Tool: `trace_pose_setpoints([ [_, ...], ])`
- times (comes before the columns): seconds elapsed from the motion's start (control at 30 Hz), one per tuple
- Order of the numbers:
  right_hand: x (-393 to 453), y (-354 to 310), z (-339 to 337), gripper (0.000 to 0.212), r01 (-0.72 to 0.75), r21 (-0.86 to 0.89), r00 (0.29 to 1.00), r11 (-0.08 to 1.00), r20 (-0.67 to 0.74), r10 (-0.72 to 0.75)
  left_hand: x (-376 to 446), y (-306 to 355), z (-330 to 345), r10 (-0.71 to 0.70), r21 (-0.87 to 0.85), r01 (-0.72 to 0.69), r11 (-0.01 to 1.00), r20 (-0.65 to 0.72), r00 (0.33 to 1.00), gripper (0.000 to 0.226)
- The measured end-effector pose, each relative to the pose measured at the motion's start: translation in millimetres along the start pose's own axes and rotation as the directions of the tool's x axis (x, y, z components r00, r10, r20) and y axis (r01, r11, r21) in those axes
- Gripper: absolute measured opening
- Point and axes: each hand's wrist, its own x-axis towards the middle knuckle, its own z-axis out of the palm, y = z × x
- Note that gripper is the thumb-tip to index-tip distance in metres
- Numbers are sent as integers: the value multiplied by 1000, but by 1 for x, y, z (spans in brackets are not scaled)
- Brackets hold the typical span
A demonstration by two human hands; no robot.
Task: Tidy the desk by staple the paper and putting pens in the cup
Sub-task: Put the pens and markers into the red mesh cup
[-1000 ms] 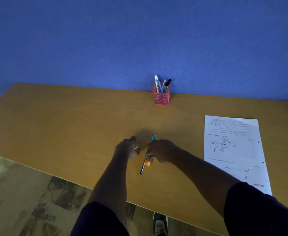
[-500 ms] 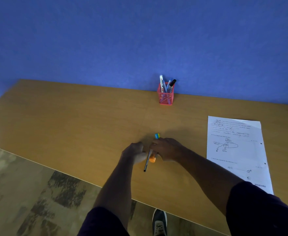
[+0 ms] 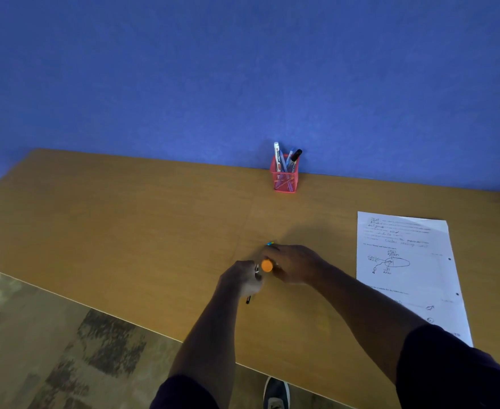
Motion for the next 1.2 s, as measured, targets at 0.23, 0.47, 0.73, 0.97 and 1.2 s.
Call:
trace_pose_setpoints([
  [0.23,7,15,-18,36,-220,328,933,919,-203,296,14,21,-23,47,-280,-120,952,-253,966,20],
  [0.47,20,41,-49,28,-188,544,869,818,-296,396,45,62,-72,150,-370,-375,850,-511,846,33],
  [0.73,48,74,-98,19,-124,575,690,808,-535,487,77,125,-140,228,-220,-503,836,-695,682,25],
  [0.97,74,100,-124,28,-160,590,590,791,-585,556,100,162,-155,273,-149,-540,828,-735,621,16],
  [1.2,93,117,-121,37,-195,521,650,831,-567,507,134,168,-141,363,48,-443,895,-656,662,18],
])
